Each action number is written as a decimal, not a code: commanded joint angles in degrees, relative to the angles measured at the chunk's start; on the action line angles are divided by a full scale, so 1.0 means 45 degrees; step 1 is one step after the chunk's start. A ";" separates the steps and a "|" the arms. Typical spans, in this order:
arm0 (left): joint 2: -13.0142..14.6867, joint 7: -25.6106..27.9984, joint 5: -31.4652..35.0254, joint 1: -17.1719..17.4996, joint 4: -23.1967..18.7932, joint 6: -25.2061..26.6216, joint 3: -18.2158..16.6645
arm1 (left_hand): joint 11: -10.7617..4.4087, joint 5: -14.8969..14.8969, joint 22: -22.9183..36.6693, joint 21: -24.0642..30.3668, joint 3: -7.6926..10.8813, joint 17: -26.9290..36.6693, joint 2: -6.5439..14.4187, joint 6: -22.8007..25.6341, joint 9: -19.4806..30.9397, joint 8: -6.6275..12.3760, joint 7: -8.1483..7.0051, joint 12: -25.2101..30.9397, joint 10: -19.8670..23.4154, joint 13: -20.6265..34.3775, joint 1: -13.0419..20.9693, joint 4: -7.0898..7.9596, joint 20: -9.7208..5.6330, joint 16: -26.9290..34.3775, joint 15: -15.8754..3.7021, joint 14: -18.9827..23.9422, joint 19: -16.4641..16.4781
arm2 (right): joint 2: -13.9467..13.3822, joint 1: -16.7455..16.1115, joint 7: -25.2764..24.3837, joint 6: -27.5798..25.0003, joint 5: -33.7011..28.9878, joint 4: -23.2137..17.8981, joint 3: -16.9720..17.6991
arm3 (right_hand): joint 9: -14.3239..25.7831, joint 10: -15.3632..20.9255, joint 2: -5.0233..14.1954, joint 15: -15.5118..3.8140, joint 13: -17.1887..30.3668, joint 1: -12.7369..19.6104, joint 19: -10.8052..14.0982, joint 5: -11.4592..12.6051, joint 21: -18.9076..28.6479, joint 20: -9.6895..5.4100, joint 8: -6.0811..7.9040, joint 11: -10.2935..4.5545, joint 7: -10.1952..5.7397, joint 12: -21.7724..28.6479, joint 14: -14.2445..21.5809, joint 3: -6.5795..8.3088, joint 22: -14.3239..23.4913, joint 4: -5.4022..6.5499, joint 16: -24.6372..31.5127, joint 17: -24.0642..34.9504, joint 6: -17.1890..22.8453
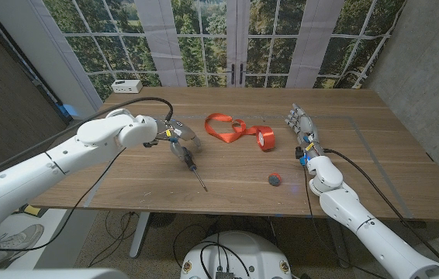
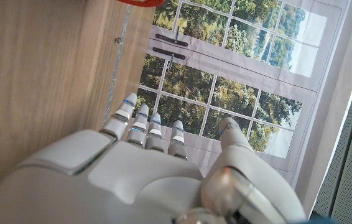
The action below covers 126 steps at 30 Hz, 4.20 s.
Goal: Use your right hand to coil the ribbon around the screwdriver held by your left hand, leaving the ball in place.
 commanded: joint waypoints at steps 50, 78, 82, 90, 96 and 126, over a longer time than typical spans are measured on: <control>-0.0185 0.2293 0.1132 0.0941 0.0677 -0.0254 0.0279 | -0.0322 -0.0868 0.0665 0.2505 -0.1570 0.3621 0.3175 0.7711 0.0032 0.2444 0.0842 0.3809 0.7490 0.2333 0.4518 -0.0166 -0.1347 0.5667 -0.2368 0.8934 0.3742 | 0.0007 -0.0038 -0.0245 0.0053 -0.0078 0.0166 0.0032 | 0.0056 0.0060 -0.0051 0.0097 0.0072 -0.0118 0.0072 0.0053 -0.0059 0.0087 -0.0062 0.0032 -0.0006 -0.0080 0.0109 0.0002 0.0074 0.0092 0.0080 0.0045 0.0253; 0.0497 0.4469 0.0800 0.2635 -0.0754 0.1880 -0.1311 | -0.0399 -0.0960 0.1041 0.3382 -0.1657 0.4256 0.3360 0.8011 0.0194 0.2380 0.1299 0.4452 0.7933 0.3458 0.4904 0.0002 -0.1492 0.6222 -0.2455 0.9746 0.4098 | -0.2644 -0.1122 -0.2609 -0.4564 -0.3166 -0.4003 -0.0079 | 0.0052 0.0239 -0.0314 0.0057 0.0071 0.0276 0.0120 0.0051 -0.0059 0.0151 -0.0056 -0.0037 -0.0023 -0.0057 0.0238 0.0118 0.0065 -0.0288 0.0011 -0.0088 0.0347; 0.0485 0.4465 0.0991 0.2556 -0.0777 0.1945 -0.1242 | -0.0353 -0.0966 0.1064 0.3432 -0.1665 0.4294 0.3359 0.8045 0.0206 0.2380 0.1294 0.4497 0.7969 0.3533 0.4908 0.0012 -0.1507 0.6231 -0.2462 0.9759 0.4085 | -0.3344 -0.1037 -0.2766 -0.6317 -0.3896 -0.5026 -0.0304 | 0.0052 0.0259 -0.0414 0.0062 0.0070 0.0324 0.0093 0.0040 -0.0073 0.0155 -0.0056 -0.0057 -0.0031 -0.0056 0.0252 0.0105 0.0063 -0.0361 -0.0003 -0.0109 0.0353; 0.0467 0.4573 0.0599 0.2531 -0.0671 0.2013 -0.1349 | -0.0377 -0.0978 0.1112 0.3552 -0.1661 0.4354 0.3352 0.8078 0.0237 0.2366 0.1276 0.4553 0.7955 0.3703 0.4945 0.0013 -0.1535 0.6212 -0.2466 0.9778 0.4055 | -0.3779 -0.0810 -0.2865 -0.8158 -0.4762 -0.5967 -0.0802 | 0.0053 0.0378 -0.0671 -0.0114 0.0071 0.0481 0.0108 0.0008 -0.0076 0.0152 -0.0063 -0.0184 -0.0051 -0.0031 0.0330 0.0073 0.0060 -0.0572 -0.0027 -0.0168 0.0347; 0.0455 0.4643 0.0620 0.2457 -0.0591 0.2013 -0.1281 | -0.0347 -0.0987 0.1151 0.3643 -0.1663 0.4402 0.3357 0.8056 0.0278 0.2345 0.1284 0.4582 0.7916 0.3841 0.4945 0.0037 -0.1532 0.6189 -0.2452 0.9782 0.3992 | -0.4233 -0.0529 -0.2684 -0.9578 -0.5455 -0.6701 -0.1196 | 0.0055 0.0490 -0.0734 -0.0169 0.0071 0.0612 0.0177 -0.0001 -0.0055 0.0123 -0.0055 -0.0232 -0.0041 -0.0002 0.0411 0.0095 0.0060 -0.0687 -0.0027 -0.0202 0.0371; 0.0425 0.4679 0.0580 0.2271 -0.0455 0.2023 -0.1103 | -0.0348 -0.1001 0.1276 0.4042 -0.1636 0.4571 0.3344 0.8103 0.0374 0.2288 0.1304 0.4654 0.7870 0.4323 0.4971 0.0072 -0.1522 0.6065 -0.2449 0.9802 0.3812 | -0.5081 0.3006 0.0109 -1.6848 -0.9748 -0.9015 -0.5290 | 0.0077 0.1230 -0.1184 -0.0528 0.0085 0.0797 0.0617 -0.0027 0.0067 0.0150 0.0084 -0.0413 0.0014 0.0177 0.0996 -0.0115 0.0064 -0.0892 0.0067 -0.0311 0.0851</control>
